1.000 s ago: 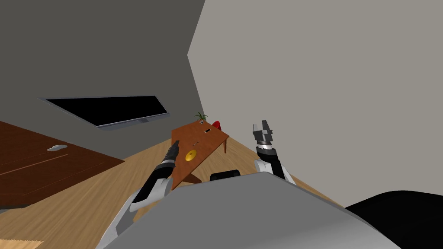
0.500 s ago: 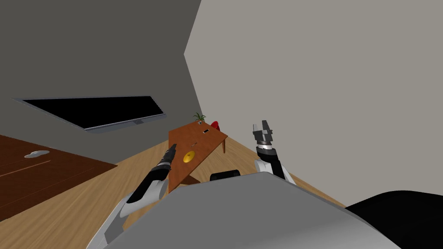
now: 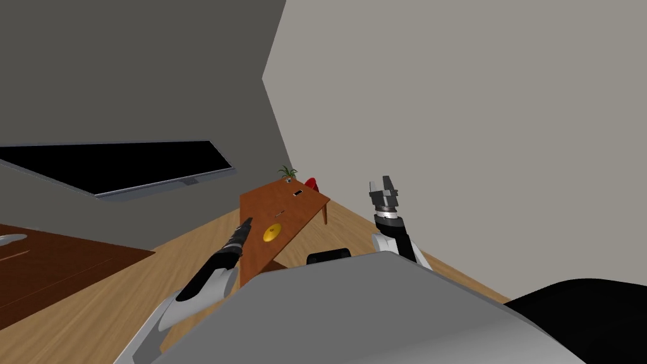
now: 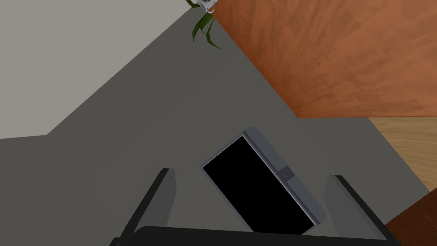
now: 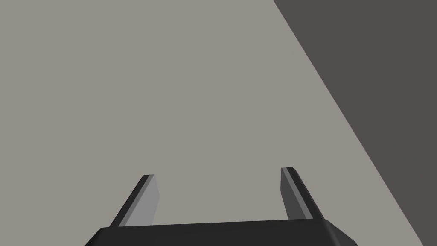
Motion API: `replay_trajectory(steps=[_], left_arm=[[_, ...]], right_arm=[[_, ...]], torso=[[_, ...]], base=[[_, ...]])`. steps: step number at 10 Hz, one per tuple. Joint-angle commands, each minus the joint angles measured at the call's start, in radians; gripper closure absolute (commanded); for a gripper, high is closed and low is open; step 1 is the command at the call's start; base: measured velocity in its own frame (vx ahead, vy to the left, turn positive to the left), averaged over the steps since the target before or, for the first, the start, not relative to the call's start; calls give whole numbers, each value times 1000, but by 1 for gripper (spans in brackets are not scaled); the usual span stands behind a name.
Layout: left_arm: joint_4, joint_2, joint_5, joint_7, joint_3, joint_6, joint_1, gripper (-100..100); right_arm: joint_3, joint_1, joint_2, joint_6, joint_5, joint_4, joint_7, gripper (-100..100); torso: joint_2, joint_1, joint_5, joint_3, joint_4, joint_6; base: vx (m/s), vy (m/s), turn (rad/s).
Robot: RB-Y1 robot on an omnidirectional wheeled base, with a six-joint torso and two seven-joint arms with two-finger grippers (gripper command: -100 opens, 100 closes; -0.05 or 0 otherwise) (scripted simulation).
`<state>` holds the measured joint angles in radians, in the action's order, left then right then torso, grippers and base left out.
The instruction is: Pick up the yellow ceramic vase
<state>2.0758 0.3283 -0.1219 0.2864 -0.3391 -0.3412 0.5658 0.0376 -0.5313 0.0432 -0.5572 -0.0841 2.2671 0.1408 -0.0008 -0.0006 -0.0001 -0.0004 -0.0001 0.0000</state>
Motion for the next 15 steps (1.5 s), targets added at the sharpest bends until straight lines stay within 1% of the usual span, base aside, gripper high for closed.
replay_trajectory(steps=[1, 2, 3, 4, 5, 6, 7, 8, 9, 10, 11, 12, 13, 14, 15], left_arm=[[-7, 5, 1, 5, -11, -50, -9, -100], [-24, 12, 1, 12, -31, -77, -7, -100], [-24, 12, 1, 12, -31, -99, -7, -100], [-43, 17, 2, 18, -51, -131, -4, -100], [-43, 17, 2, 18, -51, -146, -4, -100], [-61, 21, 3, 23, -71, -181, -2, -100], [-61, 21, 3, 23, -71, -192, -2, -100], [-81, 24, 4, 27, -90, -229, 0, -100], [-81, 24, 4, 27, -90, -236, 0, -100], [-100, 26, 5, 29, -108, -273, 3, -100], [-100, 26, 5, 29, -108, -278, 3, -100], [-121, 27, 7, 30, -126, -318, 5, -100], [-142, 26, 9, 31, -142, -341, 8, -100], [-142, 26, 9, 31, -142, -358, 8, -100], [-163, 24, 10, 30, -158, -389, 11, -100]], right_arm=[[0, 0, 0, 0, 0, 0, 0, 0], [0, 0, 0, 0, 0, 0, 0, 0], [0, 0, 0, 0, 0, 0, 0, 0], [0, 0, 0, 0, 0, 0, 0, 0], [0, 0, 0, 0, 0, 0, 0, 0], [0, 0, 0, 0, 0, 0, 0, 0], [0, 0, 0, 0, 0, 0, 0, 0], [0, 0, 0, 0, 0, 0, 0, 0], [0, 0, 0, 0, 0, 0, 0, 0], [0, 0, 0, 0, 0, 0, 0, 0], [0, 0, 0, 0, 0, 0, 0, 0], [0, 0, 0, 0, 0, 0, 0, 0], [0, 0, 0, 0, 0, 0, 0, 0], [0, 0, 0, 0, 0, 0, 0, 0], [0, 0, 0, 0, 0, 0, 0, 0]], torso=[[0, 0, 0, 0, 0, 0], [0, 0, 0, 0, 0, 0], [0, 0, 0, 0, 0, 0], [0, 0, 0, 0, 0, 0], [-1, 0, 0, 0, 0, 0], [-1, 0, 0, 0, 0, 0], [-1, 0, 0, -1, 0, 0], [-1, 0, 0, -1, 0, 0], [-1, 1, 0, -1, 0, 0], [-1, 1, 0, -1, 0, 0], [-2, 1, 0, -1, 0, 0], [-2, 1, 0, -1, 0, 0], [-2, 0, 0, -1, 0, 0], [-3, 1, 0, -2, -1, 0], [-3, 0, 0, -2, -1, 0]], base=[[13, -9, -52], [21, -15, -149], [18, -6, -64], [26, -12, -126], [22, -8, -66], [31, -10, -144], [26, -5, -77], [31, -3, -143], [28, -3, -78], [40, -5, -161], [37, -1, -80], [48, -6, -141], [68, -5, -257], [54, -3, -107], [57, -3, -158]])
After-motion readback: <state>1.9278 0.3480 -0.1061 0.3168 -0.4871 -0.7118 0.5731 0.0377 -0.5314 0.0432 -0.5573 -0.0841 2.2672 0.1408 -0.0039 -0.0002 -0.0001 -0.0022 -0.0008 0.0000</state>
